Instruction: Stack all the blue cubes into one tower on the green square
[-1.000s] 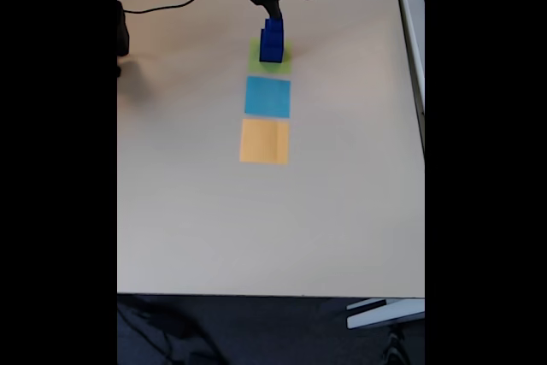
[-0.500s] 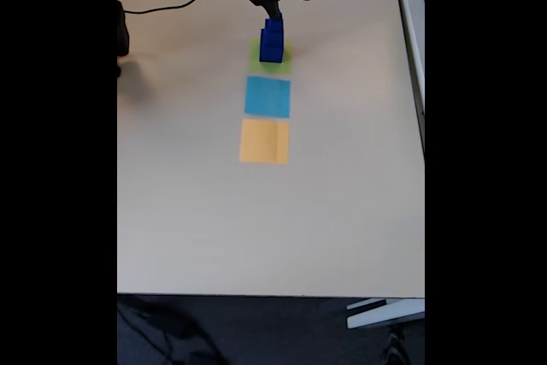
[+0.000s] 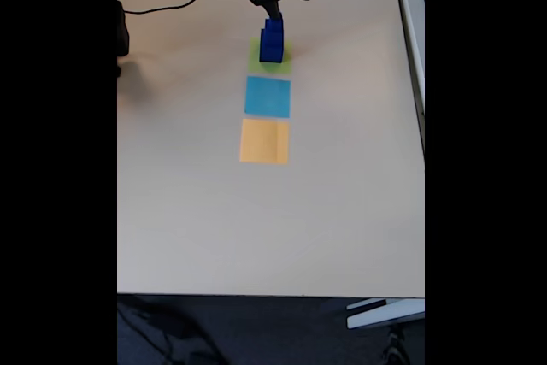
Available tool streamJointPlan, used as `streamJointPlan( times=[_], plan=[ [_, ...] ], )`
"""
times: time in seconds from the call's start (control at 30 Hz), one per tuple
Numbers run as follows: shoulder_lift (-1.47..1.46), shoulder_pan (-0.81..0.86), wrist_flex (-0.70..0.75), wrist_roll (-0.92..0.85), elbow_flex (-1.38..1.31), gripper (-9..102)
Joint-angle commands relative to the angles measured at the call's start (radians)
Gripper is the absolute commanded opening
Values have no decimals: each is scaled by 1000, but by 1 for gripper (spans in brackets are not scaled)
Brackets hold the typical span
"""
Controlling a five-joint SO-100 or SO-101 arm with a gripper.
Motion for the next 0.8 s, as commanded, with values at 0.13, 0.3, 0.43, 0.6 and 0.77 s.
streamJointPlan(
  times=[0.13,0.3,0.43,0.6,0.77],
  plan=[
    [118,-9,-11,5,-43,4],
    [118,-5,-8,-5,-51,4],
    [118,-2,-6,-11,-55,4],
    [114,0,6,-17,-92,4],
    [106,3,17,-31,-144,4]
  ],
)
